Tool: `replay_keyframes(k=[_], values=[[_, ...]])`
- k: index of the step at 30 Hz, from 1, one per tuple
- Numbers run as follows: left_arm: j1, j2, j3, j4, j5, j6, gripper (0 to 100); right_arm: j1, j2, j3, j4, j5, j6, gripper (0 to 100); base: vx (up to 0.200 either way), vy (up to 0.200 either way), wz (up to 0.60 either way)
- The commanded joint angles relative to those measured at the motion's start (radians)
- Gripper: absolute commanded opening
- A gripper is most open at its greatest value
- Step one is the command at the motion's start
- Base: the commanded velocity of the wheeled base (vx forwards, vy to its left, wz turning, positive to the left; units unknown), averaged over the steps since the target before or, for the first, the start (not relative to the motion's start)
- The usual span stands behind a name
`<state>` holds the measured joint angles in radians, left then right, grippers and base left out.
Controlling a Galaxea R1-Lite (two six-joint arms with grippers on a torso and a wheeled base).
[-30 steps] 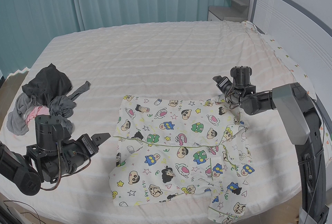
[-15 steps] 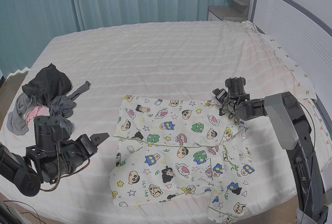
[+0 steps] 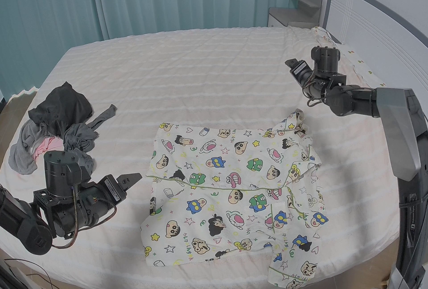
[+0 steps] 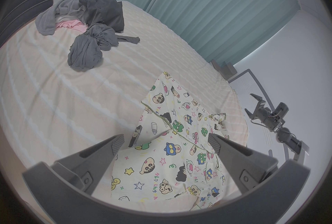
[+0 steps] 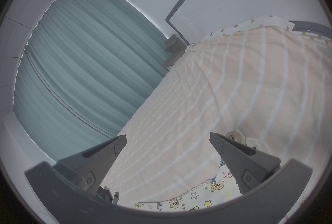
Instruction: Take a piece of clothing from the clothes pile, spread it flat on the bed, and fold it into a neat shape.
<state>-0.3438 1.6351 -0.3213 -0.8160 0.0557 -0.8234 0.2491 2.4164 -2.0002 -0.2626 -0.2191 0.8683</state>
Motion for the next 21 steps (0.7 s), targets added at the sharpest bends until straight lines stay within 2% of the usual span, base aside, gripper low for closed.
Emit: replay_keyframes(k=[1, 2, 4, 5, 6, 8, 9, 10, 11, 14, 18, 20, 21], values=[[-0.001, 0.000, 0.002, 0.000, 0.001, 0.001, 100, -0.007, -0.203, 0.000, 0.071, -0.003, -0.023, 100, 0.000, 0.000, 0.00], [-0.003, 0.000, 0.004, 0.000, -0.001, 0.001, 100, -0.007, -0.203, 0.000, 0.071, -0.003, -0.023, 100, 0.000, 0.000, 0.00], [-0.003, -0.001, 0.008, -0.002, -0.001, 0.003, 100, -0.007, -0.413, 0.018, 0.048, 0.104, -0.078, 100, 0.000, 0.000, 0.00], [-0.003, -0.001, 0.008, -0.002, -0.001, 0.003, 100, -0.007, -0.413, 0.018, 0.048, 0.104, -0.078, 100, 0.000, 0.000, 0.00], [-0.004, -0.003, 0.010, -0.002, -0.001, 0.003, 100, -0.018, -0.562, 0.342, -0.014, 0.247, -0.163, 100, 0.000, 0.000, 0.00], [-0.015, -0.015, 0.010, -0.002, -0.001, 0.003, 100, -0.054, -0.660, 0.617, -0.122, 0.334, -0.238, 100, 0.000, 0.000, 0.00], [-0.015, -0.015, 0.010, -0.002, -0.001, 0.003, 100, -0.054, -0.660, 0.617, -0.122, 0.334, -0.238, 100, 0.000, 0.000, 0.00], [-0.026, -0.024, 0.011, 0.000, -0.001, 0.003, 100, -0.088, -0.709, 0.795, -0.196, 0.366, -0.253, 100, 0.000, 0.000, 0.00], [-0.037, -0.031, 0.019, 0.000, -0.001, 0.003, 100, -0.113, -0.732, 0.899, -0.227, 0.391, -0.259, 100, 0.000, 0.000, 0.00], [-0.064, -0.043, 0.031, 0.000, -0.001, 0.004, 100, -0.182, -0.787, 1.104, -0.245, 0.468, -0.265, 100, 0.000, 0.000, 0.00], [-0.099, -0.061, 0.053, 0.000, 0.001, 0.004, 100, -0.301, -0.835, 1.345, -0.247, 0.655, -0.275, 100, 0.000, 0.000, 0.00], [-0.104, -0.067, 0.053, 0.000, 0.003, 0.007, 100, -0.349, -0.824, 1.425, -0.250, 0.704, -0.308, 100, 0.000, 0.000, 0.00], [-0.104, -0.072, 0.053, 0.000, 0.006, 0.013, 100, -0.381, -0.815, 1.477, -0.253, 0.727, -0.351, 100, 0.000, 0.000, 0.00]])
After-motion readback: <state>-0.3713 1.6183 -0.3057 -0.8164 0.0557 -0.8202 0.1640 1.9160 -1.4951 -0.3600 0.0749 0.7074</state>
